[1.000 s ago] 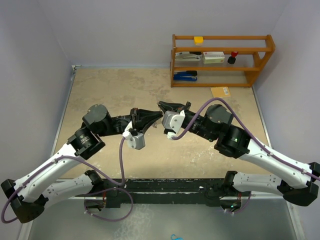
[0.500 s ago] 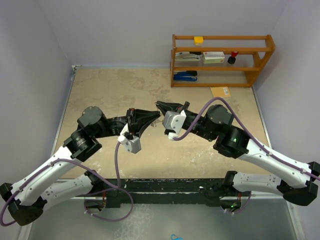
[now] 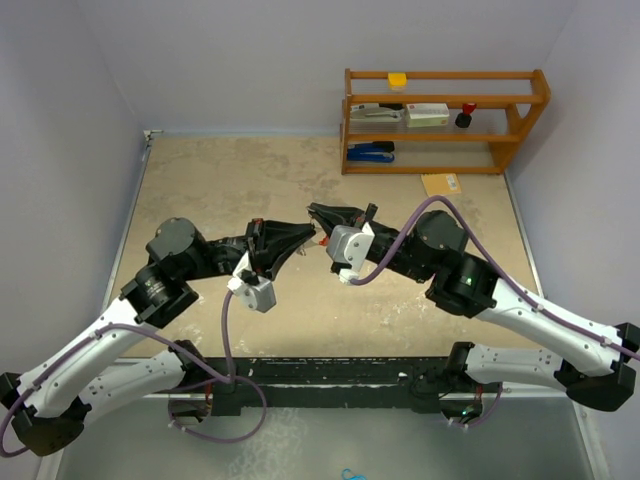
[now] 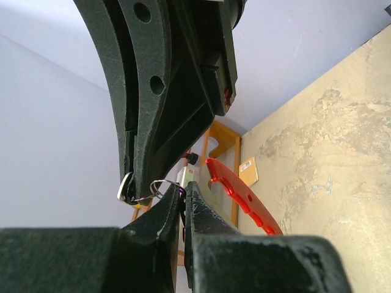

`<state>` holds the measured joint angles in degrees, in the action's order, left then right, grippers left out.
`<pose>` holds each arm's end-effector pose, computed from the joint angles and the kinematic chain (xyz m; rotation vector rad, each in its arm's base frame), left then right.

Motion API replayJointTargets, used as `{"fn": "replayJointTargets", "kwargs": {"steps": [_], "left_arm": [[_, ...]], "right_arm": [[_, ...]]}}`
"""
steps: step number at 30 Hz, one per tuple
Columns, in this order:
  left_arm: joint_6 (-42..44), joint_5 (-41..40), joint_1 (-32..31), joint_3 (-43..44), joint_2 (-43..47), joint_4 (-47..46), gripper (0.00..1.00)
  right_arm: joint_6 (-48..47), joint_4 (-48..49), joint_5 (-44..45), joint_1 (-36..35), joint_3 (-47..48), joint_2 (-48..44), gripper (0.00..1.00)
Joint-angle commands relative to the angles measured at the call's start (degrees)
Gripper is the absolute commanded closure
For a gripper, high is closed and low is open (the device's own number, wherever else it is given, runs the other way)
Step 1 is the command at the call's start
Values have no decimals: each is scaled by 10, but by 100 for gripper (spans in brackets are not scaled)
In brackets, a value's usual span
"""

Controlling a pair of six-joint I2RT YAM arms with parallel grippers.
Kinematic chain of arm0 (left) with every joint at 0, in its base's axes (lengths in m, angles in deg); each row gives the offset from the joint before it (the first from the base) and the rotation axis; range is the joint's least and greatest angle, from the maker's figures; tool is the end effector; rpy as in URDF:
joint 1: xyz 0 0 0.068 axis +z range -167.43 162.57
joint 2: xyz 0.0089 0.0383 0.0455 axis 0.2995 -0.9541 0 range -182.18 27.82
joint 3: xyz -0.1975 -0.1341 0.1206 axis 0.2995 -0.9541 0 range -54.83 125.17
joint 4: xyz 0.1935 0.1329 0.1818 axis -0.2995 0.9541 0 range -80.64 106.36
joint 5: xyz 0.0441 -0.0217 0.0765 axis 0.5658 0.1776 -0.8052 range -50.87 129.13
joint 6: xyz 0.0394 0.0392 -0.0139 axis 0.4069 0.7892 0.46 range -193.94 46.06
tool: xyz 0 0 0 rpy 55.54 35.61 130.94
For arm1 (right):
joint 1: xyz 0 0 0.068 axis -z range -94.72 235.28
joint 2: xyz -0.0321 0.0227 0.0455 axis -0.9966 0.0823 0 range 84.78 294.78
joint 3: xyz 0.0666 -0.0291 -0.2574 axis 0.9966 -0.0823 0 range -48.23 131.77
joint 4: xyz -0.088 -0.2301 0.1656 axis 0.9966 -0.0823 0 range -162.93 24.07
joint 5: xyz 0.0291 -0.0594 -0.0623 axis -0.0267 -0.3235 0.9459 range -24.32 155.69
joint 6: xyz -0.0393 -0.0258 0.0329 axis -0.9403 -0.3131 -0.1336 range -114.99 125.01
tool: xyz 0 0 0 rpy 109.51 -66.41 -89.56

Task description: Remove the keys from the keyring

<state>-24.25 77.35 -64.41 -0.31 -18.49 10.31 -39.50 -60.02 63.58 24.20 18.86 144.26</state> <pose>0.1300 -0.1761 0.4136 1.3955 0.5129 -0.4420 0.1303 0.2389 0.4598 -1.0856 0.7851 0.2692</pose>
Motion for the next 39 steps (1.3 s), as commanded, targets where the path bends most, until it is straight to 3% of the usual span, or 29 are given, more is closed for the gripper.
{"fn": "replayJointTargets", "kwargs": {"steps": [1, 11, 20, 22, 29, 35, 39], "left_arm": [[-10, 155, -28, 12, 38, 31, 100], [-46, 90, -29, -60, 120, -114, 100], [-106, 52, -29, -60, 92, -166, 100], [-133, 16, -29, -60, 75, -188, 100], [-255, -214, -29, -76, 13, -335, 77], [-314, -415, -29, -96, -39, -478, 72], [-330, -463, -29, -91, -82, -550, 71]], "right_arm": [[-44, 101, 154, 34, 11, -12, 100], [-46, 104, 148, 34, 12, -18, 100], [-45, 108, 149, 34, 8, -24, 100], [-45, 107, 150, 34, 8, -26, 100], [-50, 111, 156, 34, 3, -37, 100], [-41, 107, 138, 33, 3, -42, 100], [-38, 105, 133, 33, 5, -40, 100]]}}
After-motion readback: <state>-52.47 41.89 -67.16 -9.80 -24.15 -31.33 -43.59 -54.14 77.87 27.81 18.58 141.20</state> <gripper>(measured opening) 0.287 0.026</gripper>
